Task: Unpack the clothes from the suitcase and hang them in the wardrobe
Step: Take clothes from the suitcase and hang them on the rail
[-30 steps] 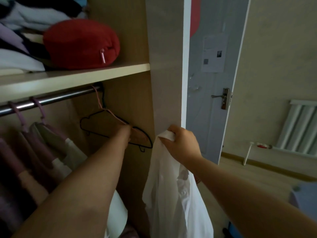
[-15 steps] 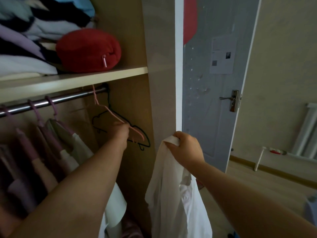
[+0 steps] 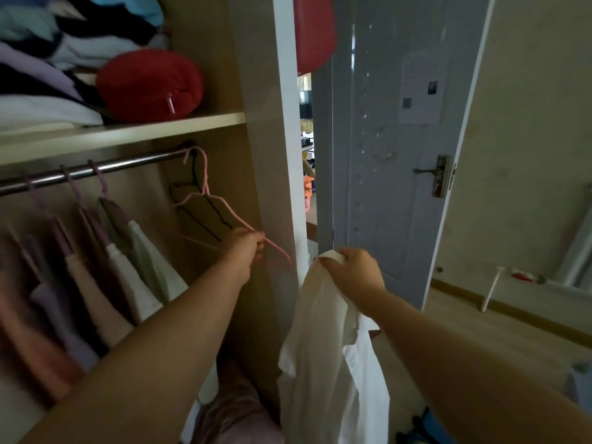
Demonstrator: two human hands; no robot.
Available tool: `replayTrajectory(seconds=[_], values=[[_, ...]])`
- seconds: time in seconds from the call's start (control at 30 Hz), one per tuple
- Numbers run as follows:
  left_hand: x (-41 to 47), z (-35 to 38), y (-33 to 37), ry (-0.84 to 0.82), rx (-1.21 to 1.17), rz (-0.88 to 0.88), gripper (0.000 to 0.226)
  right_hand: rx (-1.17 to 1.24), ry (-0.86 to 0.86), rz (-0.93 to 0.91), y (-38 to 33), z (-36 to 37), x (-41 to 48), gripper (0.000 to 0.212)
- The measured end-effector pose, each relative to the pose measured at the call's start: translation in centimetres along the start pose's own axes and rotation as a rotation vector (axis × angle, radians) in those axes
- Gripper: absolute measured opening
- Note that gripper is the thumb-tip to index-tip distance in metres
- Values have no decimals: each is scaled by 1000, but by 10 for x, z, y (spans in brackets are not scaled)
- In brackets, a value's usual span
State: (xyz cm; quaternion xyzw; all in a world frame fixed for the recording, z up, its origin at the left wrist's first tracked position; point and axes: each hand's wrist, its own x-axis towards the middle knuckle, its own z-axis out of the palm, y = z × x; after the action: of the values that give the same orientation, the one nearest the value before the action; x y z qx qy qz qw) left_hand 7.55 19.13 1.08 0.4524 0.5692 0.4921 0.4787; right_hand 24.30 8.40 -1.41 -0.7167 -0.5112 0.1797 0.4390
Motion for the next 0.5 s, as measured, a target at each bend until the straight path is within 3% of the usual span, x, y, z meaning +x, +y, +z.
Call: replayTrajectory(seconds=[0.27,0.5], values=[[-84,40,-27,-152,42,-177,14,197,-57,152,36,-43,-21,23],[-148,90,-52,-216,10,-188,6,194,-163,202,70,-84,-55,17]])
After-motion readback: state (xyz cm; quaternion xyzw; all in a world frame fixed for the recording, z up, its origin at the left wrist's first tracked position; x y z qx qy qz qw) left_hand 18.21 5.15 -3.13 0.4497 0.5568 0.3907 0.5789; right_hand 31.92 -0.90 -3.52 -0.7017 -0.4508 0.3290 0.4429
